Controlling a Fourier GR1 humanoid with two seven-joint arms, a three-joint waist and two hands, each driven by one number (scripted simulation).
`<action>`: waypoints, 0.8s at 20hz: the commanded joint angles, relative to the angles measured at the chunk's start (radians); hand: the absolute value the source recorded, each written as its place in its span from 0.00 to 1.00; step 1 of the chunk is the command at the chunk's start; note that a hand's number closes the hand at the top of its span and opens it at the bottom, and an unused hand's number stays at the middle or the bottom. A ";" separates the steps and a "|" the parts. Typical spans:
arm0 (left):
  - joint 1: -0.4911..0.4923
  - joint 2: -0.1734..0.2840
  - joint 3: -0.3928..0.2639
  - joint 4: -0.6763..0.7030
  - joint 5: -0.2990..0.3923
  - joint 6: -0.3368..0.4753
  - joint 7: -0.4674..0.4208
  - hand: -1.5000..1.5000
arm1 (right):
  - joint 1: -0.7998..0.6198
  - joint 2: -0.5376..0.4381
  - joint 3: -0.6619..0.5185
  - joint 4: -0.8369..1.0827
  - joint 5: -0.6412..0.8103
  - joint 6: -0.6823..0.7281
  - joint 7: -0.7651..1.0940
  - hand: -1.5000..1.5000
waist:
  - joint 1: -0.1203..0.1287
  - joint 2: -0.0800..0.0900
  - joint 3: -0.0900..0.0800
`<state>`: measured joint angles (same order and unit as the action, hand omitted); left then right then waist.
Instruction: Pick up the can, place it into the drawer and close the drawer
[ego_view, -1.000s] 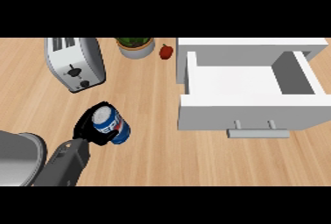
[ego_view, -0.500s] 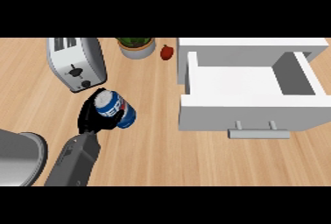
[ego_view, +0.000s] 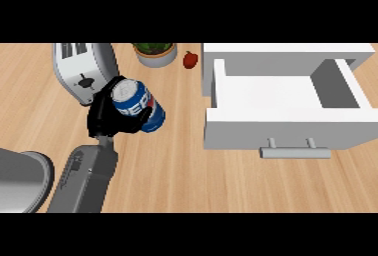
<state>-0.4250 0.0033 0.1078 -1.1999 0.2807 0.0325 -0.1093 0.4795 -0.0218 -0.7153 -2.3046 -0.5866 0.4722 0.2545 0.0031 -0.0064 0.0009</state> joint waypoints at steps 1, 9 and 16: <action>0.028 -0.003 -0.092 -0.244 -0.001 0.124 0.168 1.00 | 0.022 0.021 -0.025 0.028 0.004 0.040 -0.047 0.00 | 0.000 -0.002 0.000; -0.173 -0.003 -0.142 -0.178 -0.055 0.270 0.235 1.00 | 0.001 0.021 -0.006 -0.022 0.014 0.014 0.006 0.00 | -0.015 0.006 -0.001; -0.300 -0.003 -0.219 -0.117 -0.030 0.377 0.257 1.00 | -0.030 -0.034 0.002 0.059 0.013 -0.009 -0.023 0.00 | -0.017 0.007 -0.001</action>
<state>-0.6678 0.0024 -0.0535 -1.3563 0.2261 0.3436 0.1565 0.4907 -0.0159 -0.6754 -2.2978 -0.5501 0.4637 0.2206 -0.0124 -0.0008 0.0002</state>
